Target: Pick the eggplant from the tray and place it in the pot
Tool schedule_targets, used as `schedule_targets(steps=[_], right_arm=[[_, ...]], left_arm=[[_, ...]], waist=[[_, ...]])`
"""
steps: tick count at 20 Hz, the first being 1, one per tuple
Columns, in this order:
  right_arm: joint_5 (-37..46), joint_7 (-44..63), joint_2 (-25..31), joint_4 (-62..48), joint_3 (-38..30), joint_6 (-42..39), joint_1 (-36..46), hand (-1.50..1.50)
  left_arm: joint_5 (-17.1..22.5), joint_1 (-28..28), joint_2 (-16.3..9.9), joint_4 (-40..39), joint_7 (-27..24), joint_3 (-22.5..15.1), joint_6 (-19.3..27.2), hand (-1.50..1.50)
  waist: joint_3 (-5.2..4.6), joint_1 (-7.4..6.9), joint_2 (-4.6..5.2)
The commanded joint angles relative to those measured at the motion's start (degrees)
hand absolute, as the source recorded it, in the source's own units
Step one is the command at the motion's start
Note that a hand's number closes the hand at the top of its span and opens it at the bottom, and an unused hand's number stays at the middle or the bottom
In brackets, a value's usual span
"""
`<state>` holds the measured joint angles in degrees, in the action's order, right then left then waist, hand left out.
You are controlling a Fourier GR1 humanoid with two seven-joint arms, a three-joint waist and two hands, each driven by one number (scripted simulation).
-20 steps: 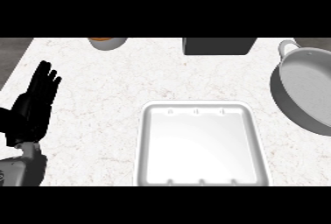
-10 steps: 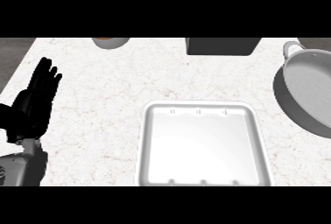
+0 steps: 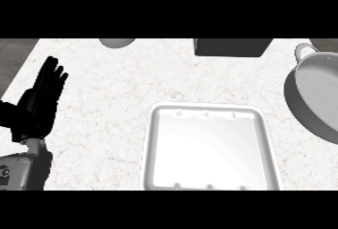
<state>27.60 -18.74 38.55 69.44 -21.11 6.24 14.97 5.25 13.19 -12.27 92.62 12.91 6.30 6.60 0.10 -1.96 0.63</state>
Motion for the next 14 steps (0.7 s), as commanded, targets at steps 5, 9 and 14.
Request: schedule_targets(steps=[5,9,14], right_arm=[[7.1,-13.4,1.1,-31.9,1.4,8.7,14.1,1.50],[6.3,-8.8,1.1,-41.1,1.1,3.1,19.7,-1.50],[3.2,-18.1,-1.0,-48.2,0.2,-4.6,20.3,-1.50]], left_arm=[[1.3,-1.3,-0.7,2.0,0.5,0.7,-1.7,0.00],[-1.4,1.6,1.0,1.8,2.0,-1.2,1.3,0.00],[-0.3,2.2,0.6,-1.3,-0.5,-0.1,-0.3,0.00]], waist=[[0.05,-0.47,0.01],[0.12,-1.10,0.24],[0.21,-0.69,0.59]])
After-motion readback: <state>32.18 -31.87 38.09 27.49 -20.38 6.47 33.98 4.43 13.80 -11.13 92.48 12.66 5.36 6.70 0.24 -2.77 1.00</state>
